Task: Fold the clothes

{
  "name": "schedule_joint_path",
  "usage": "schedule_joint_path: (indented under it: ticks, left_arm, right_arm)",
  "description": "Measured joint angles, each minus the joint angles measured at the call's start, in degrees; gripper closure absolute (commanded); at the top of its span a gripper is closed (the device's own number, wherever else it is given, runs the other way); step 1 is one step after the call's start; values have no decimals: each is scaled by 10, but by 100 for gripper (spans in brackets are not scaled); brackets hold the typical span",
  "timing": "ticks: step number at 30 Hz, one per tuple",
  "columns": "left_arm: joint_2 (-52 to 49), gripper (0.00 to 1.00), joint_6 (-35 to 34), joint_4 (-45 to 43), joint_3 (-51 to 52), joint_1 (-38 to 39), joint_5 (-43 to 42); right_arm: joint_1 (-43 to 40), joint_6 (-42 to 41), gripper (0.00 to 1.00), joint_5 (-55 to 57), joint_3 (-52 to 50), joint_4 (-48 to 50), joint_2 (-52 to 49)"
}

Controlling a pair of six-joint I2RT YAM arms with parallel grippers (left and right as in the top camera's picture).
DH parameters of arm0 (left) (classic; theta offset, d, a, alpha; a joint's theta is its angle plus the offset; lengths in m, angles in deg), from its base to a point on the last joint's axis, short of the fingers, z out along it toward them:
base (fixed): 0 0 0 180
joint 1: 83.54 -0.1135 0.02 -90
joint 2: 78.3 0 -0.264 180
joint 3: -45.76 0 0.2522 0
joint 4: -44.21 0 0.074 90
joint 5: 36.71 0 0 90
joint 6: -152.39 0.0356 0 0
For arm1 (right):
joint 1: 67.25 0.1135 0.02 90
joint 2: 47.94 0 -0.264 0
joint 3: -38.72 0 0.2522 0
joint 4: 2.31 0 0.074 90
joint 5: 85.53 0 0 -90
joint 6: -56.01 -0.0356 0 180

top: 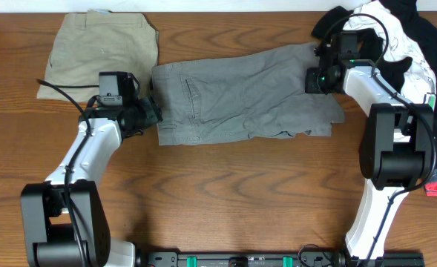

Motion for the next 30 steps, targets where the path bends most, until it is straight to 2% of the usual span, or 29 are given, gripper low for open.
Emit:
schedule_joint_path:
  ticks: [4, 11, 23, 24, 25, 27, 28, 30]
  left_arm:
    - [-20, 38, 37, -24, 0, -17, -23]
    - [-120, 38, 79, -97, -1, -35, -98]
    - [-137, 38, 90, -116, -3, -30, -165]
    - [-139, 40, 90, -118, -3, -27, -170]
    - [-142, 59, 89, -120, -5, -24, -174]
    - [-149, 86, 85, -120, -7, -17, -175]
    - [-156, 94, 86, -121, -7, -15, -179]
    - [-163, 94, 81, -121, -7, -14, -184]
  right_arm:
    - [0, 0, 99, -1, 1, 1, 0]
    - [0, 0, 99, -2, 1, 1, 0]
    - [0, 0, 99, -2, 1, 2, -1]
    - [0, 0, 99, -2, 1, 2, -1]
    - [0, 0, 99, -2, 1, 2, -1]
    - [0, 0, 99, -2, 1, 2, -1]
    - [0, 0, 99, -2, 1, 2, -1]
    - [0, 0, 99, -3, 1, 4, -2]
